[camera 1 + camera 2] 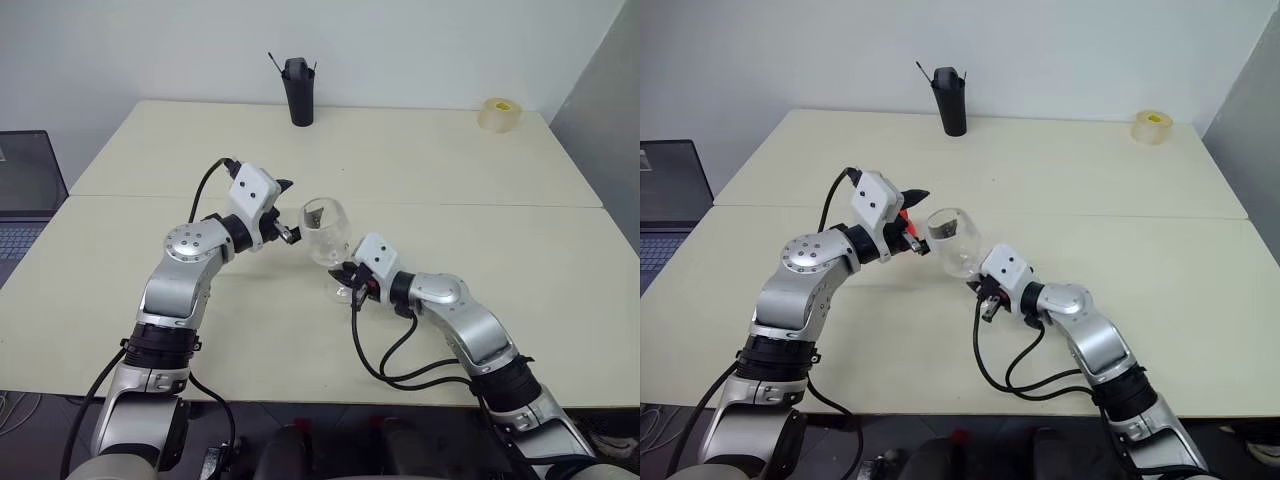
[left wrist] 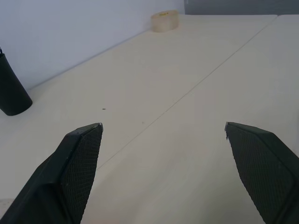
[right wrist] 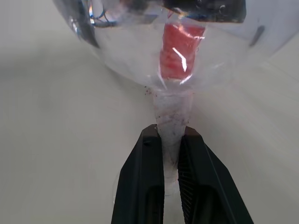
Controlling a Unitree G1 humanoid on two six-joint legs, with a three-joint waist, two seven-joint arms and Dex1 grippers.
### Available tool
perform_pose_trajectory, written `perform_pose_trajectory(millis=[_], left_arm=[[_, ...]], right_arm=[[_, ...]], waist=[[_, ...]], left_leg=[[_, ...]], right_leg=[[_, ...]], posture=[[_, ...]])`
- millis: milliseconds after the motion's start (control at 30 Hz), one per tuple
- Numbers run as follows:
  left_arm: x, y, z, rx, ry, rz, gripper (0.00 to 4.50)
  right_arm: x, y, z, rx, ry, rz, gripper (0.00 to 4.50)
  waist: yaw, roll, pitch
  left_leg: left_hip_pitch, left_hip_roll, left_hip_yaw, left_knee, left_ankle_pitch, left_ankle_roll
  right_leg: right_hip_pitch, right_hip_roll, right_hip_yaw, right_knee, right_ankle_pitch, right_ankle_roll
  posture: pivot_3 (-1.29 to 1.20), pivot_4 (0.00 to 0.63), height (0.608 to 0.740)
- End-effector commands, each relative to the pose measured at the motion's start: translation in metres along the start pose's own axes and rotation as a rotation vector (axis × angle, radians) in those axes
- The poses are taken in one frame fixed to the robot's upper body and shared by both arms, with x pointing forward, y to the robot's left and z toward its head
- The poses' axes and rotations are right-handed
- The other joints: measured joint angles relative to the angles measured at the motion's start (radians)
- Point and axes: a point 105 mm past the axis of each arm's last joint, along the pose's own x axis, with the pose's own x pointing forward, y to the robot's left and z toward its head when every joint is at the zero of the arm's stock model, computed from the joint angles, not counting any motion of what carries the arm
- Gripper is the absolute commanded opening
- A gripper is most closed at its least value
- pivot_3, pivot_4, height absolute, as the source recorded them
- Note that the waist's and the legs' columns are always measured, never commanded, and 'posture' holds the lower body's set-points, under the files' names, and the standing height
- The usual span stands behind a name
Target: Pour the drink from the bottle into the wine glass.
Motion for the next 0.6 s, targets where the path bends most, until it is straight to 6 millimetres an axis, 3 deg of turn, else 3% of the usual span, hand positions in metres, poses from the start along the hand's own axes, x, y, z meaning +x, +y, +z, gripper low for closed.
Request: perform_pose_trajectory(millis=[33,167,300,433,600], left_arm=[[-0.011,0.011,0.022,0.033,-0.076,0.013,4.50],[-0.035,0.020,0.019,0.023,-0.069,0.003,4.50],[-0.057,0.021,0.013,0.000,-0.035,-0.019,4.50],[-0.079,0.011,0.011,-0.060,-0.025,-0.093,4.50],[-0.090,0.003,0.017,-0.112,-0.026,-0.151,4.50]], right_arm=[[-0.016,-0.009,0.040,-0.049,-0.179,-0.024,0.14],[-0.032,-0.019,0.054,-0.067,-0.221,-0.054,0.14],[-0.036,-0.032,0.047,-0.066,-0.203,-0.100,0.14],[-0.023,-0.048,0.036,-0.045,-0.203,-0.170,0.14],[0.005,-0.064,0.030,-0.034,-0.237,-0.262,0.14]], waist=[[0.000,0.000,0.000],[-0.004,0.000,0.000],[-0.002,0.001,0.000],[-0.003,0.001,0.001],[-0.005,0.002,0.002]], left_leg=[[0.000,0.000,0.000,0.000,0.000,0.000],[-0.003,0.000,0.000,0.000,0.000,0.000],[-0.003,0.001,-0.001,0.000,0.000,0.000],[-0.003,0.000,-0.001,0.000,0.000,0.000],[-0.003,0.001,0.000,0.000,0.000,-0.001]], right_leg=[[0.000,0.000,0.000,0.000,0.000,0.000],[-0.003,0.000,0.000,0.000,0.000,0.000],[-0.002,0.000,0.000,0.000,0.000,0.000],[-0.002,0.000,0.000,0.000,0.000,0.000],[-0.003,0.000,0.000,0.001,0.000,0.000]], posture=[[0.00,0.150,0.740],[0.00,0.150,0.740],[0.00,0.150,0.740],[0.00,0.150,0.740],[0.00,0.150,0.740]])
